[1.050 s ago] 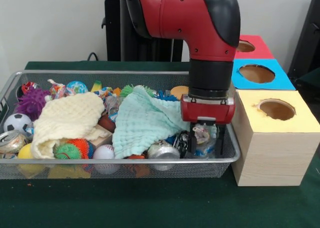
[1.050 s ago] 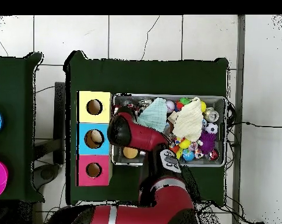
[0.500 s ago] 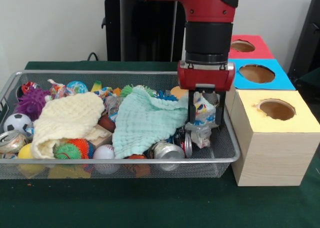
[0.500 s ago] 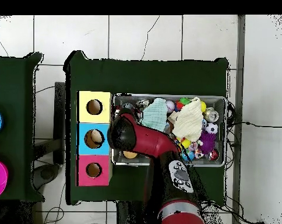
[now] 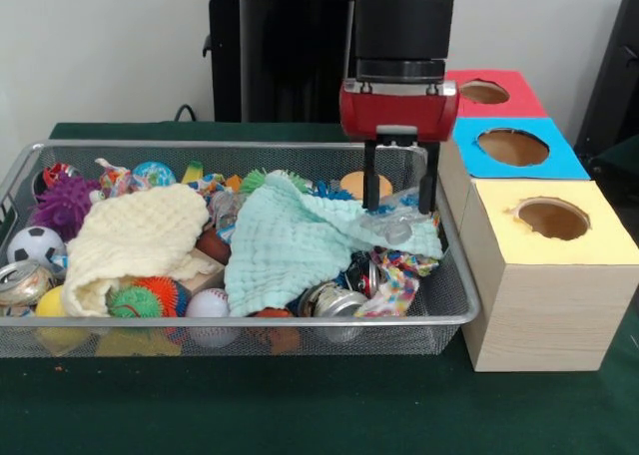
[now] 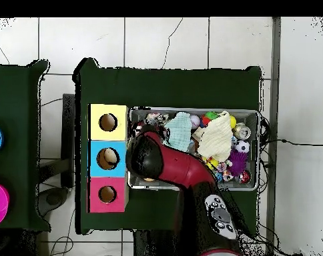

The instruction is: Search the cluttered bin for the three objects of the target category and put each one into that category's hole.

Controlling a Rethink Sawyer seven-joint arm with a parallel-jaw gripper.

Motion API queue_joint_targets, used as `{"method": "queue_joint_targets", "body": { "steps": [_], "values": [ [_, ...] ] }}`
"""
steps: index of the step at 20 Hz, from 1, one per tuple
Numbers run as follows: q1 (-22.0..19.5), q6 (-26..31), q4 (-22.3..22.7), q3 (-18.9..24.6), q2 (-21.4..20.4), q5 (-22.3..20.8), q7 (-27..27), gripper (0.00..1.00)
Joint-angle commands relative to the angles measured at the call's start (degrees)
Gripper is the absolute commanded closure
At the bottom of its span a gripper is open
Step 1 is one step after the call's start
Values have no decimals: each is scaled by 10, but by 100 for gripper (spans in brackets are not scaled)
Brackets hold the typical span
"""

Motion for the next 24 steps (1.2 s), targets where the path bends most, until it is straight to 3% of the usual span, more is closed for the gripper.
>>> {"method": "queue_joint_targets", "body": {
  "steps": [1,7,17,24],
  "values": [
    [-72,88,86,118,-47,-6,69,100],
    [-79,159,115,126,-123,16,71,100],
    [-191,163,212,298,-171,90,75,100],
    [-192,159,235,323,-196,116,102,100]
  ]
}}
